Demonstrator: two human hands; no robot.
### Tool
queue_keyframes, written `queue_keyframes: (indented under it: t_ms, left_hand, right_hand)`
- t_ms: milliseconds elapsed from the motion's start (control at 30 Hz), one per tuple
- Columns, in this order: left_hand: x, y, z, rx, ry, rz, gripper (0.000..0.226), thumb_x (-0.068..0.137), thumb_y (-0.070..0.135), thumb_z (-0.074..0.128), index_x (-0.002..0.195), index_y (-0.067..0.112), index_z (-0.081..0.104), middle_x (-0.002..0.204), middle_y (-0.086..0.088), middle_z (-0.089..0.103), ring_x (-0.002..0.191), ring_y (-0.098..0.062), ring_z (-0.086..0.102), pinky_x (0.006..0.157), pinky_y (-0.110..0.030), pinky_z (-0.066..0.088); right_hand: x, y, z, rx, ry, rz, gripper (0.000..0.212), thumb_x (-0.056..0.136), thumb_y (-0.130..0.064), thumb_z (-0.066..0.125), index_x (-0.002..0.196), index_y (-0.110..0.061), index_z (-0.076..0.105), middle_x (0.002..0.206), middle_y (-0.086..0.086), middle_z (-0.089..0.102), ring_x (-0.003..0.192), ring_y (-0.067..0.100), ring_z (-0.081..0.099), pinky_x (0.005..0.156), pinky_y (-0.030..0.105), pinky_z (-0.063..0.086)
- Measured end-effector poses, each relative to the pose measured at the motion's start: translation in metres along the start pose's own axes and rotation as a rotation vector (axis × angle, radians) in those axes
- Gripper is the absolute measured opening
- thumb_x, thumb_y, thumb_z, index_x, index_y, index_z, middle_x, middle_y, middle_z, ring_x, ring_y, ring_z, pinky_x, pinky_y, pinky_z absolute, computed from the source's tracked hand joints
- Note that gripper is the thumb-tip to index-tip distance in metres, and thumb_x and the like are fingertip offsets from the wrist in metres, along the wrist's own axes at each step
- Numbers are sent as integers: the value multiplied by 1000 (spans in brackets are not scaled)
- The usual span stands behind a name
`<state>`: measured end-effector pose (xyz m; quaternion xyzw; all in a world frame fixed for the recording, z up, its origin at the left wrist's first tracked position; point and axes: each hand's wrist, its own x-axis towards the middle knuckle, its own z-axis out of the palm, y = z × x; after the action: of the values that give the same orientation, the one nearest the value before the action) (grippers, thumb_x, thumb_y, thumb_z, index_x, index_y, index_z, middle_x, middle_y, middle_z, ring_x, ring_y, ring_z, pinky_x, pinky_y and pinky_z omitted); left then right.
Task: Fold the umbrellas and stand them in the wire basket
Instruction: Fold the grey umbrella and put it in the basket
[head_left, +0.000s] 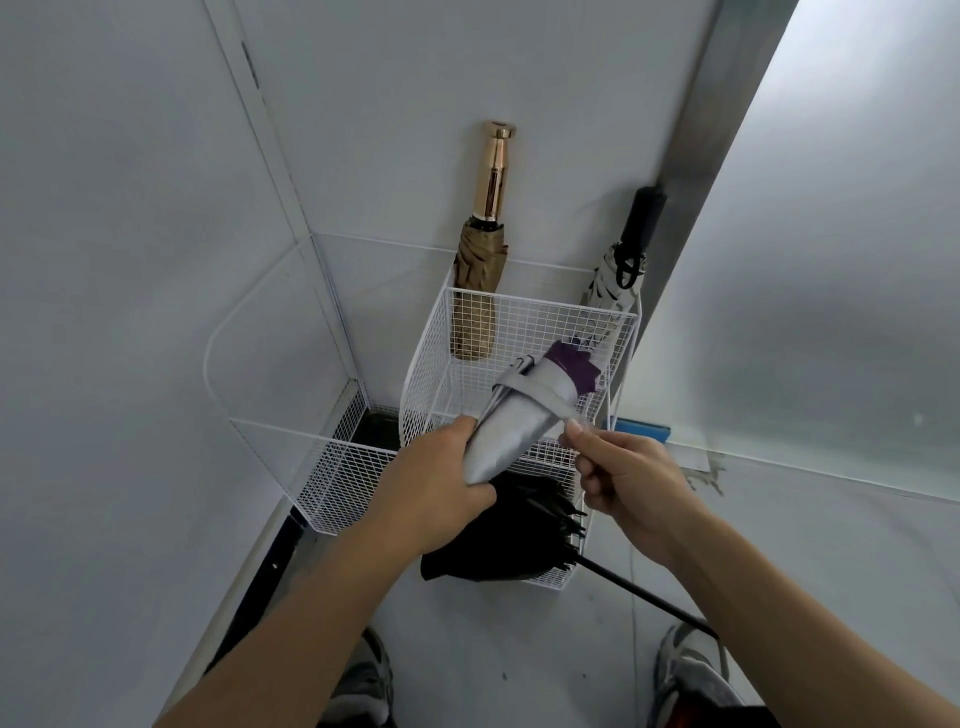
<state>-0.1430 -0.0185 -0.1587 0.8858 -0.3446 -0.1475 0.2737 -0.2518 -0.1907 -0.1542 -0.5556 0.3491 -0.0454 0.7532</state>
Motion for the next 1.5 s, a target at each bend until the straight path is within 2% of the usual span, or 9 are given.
queue_keyframes:
  t_ms: [233, 367, 500, 700, 933, 1167, 1267, 1400, 1500]
  left_hand:
    - [7, -13, -3, 12, 86, -37, 31, 73, 28, 71, 96, 20, 53, 82, 5, 59, 70, -16, 58, 62, -34, 49]
    - [7, -14, -3, 41, 115, -20, 35, 73, 28, 71, 104, 22, 55, 86, 6, 60, 74, -17, 59, 65, -36, 51]
    - [3, -8, -1, 76, 126, 43, 42, 75, 30, 70, 113, 25, 55, 94, 9, 59, 80, -16, 58, 72, -38, 50]
    - [1, -2, 3, 170, 111, 86, 38, 78, 31, 66, 112, 25, 50, 95, 7, 56, 80, -16, 56, 70, -33, 46]
    - [16, -32, 3, 170, 52, -98, 23, 77, 25, 65, 92, 19, 49, 82, 1, 60, 70, -21, 58, 62, -33, 48]
    - [20, -25, -16, -282, 14, -175, 30, 77, 14, 74, 99, 13, 54, 82, -4, 61, 65, -20, 62, 53, -30, 49]
    - [13, -13, -28, -647, -99, -269, 41, 76, 5, 77, 109, 12, 54, 92, -13, 65, 61, -22, 66, 51, -30, 52]
    - [4, -3, -34, -1010, -335, -274, 41, 75, 3, 75, 108, -2, 52, 73, -18, 62, 44, -24, 56, 37, -25, 46]
    - [-2, 3, -28, -1177, -509, -214, 32, 75, 10, 67, 102, -1, 53, 71, -18, 62, 40, -18, 54, 34, -19, 41]
  right_hand:
    - [-1, 1, 2, -75, -30, -2, 19, 91, -22, 67, 91, -3, 71, 70, 5, 67, 54, 12, 54, 52, 23, 43]
    - [2, -2, 0, -39, 67, -7, 21, 87, -25, 73, 103, -12, 70, 89, 6, 72, 67, 15, 61, 56, 26, 46]
    - [2, -1, 3, -54, 27, 36, 31, 85, -37, 73, 108, -16, 70, 101, 4, 75, 75, 15, 64, 59, 26, 46]
    - [1, 0, 7, -78, 61, 6, 24, 83, -31, 76, 89, -9, 71, 77, 1, 70, 62, 10, 58, 54, 24, 41]
    - [-13, -6, 7, -34, -49, -133, 18, 87, -17, 71, 71, -9, 66, 63, 5, 60, 51, 11, 49, 47, 19, 40]
    - [-17, -6, -1, -51, -39, -102, 19, 87, -16, 72, 70, -8, 67, 61, 4, 61, 49, 10, 49, 46, 19, 39]
    - [-12, -3, -1, -75, -22, -39, 16, 86, -19, 73, 76, -7, 67, 64, 4, 64, 53, 10, 52, 47, 20, 39]
    - [-5, -1, 0, -91, -2, 6, 17, 83, -25, 75, 83, -9, 69, 79, 3, 70, 73, 11, 61, 57, 24, 42]
    - [-4, -5, 1, -18, -51, -40, 20, 72, -29, 77, 77, -12, 67, 87, -1, 73, 89, 12, 66, 68, 29, 45]
